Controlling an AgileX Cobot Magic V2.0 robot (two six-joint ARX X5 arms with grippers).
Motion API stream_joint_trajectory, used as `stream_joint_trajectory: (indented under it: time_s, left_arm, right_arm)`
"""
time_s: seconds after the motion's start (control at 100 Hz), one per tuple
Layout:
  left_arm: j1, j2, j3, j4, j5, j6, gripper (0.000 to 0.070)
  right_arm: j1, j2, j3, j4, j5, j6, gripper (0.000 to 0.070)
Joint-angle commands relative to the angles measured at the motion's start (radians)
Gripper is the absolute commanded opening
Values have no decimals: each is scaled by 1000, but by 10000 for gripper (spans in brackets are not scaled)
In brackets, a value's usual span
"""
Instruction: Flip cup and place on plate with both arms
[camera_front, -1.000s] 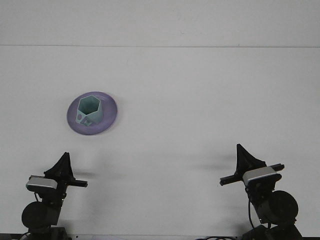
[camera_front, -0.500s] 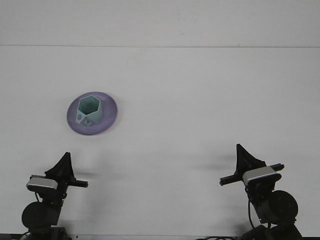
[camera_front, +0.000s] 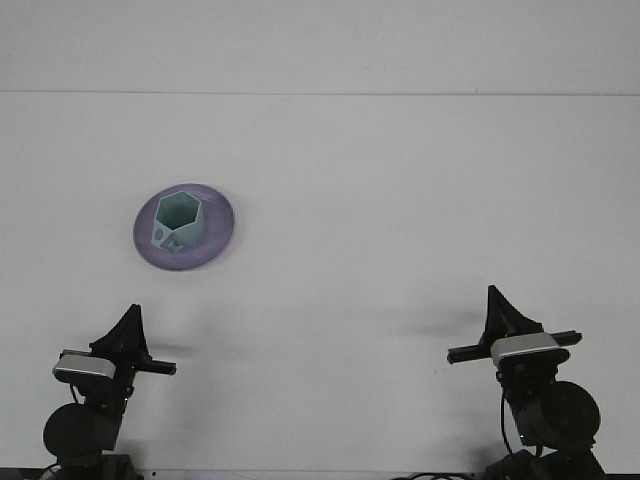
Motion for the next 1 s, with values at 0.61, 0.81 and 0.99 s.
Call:
stream_joint_trajectory:
  time_s: [0.61, 0.81, 0.99]
  left_arm:
    - [0, -1, -19, 10, 1, -4, 16]
    - [0, -1, -19, 13, 1, -4, 16]
    - [0, -1, -19, 12, 1, -4, 16]
  right_arm:
    - [-308, -279, -392, 102, -244, -148, 0]
    - [-307, -279, -392, 117, -244, -144, 0]
    - [-307, -279, -392, 121, -236, -145, 0]
